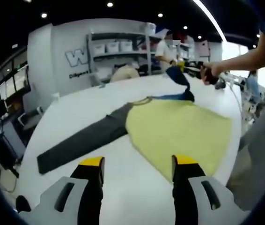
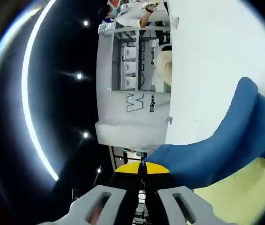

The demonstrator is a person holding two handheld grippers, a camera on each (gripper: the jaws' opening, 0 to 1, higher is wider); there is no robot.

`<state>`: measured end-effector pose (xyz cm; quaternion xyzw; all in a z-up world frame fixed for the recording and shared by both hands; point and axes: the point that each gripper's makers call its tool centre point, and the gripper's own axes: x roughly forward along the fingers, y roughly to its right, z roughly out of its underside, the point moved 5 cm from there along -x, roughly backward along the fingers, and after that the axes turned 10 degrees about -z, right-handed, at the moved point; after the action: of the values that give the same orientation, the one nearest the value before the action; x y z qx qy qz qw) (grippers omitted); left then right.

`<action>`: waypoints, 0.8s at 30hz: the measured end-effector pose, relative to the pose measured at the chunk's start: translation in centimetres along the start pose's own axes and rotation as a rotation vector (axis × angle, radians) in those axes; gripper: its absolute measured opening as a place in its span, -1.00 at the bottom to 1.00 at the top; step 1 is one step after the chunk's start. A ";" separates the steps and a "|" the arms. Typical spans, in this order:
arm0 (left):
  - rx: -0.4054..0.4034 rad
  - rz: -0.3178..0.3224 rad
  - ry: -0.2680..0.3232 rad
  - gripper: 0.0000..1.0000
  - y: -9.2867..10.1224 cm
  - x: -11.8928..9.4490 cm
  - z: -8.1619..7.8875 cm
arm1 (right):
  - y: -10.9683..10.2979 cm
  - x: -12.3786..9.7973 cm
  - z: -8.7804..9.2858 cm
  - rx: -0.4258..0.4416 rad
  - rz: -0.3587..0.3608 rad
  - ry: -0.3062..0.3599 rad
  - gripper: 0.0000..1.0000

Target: Fold the garment on the visible template until the final outline fits inside the template.

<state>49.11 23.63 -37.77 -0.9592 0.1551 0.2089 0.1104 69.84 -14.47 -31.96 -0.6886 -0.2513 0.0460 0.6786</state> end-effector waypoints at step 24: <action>0.016 0.008 0.008 0.20 0.2 0.0 -0.2 | 1.4 -5.3 16.3 0.089 0.076 -0.548 -1.00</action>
<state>49.08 23.39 -37.62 -0.9585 0.1611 0.2042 0.1168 58.98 -1.69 -35.97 -0.6290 -0.3974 0.2668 0.6125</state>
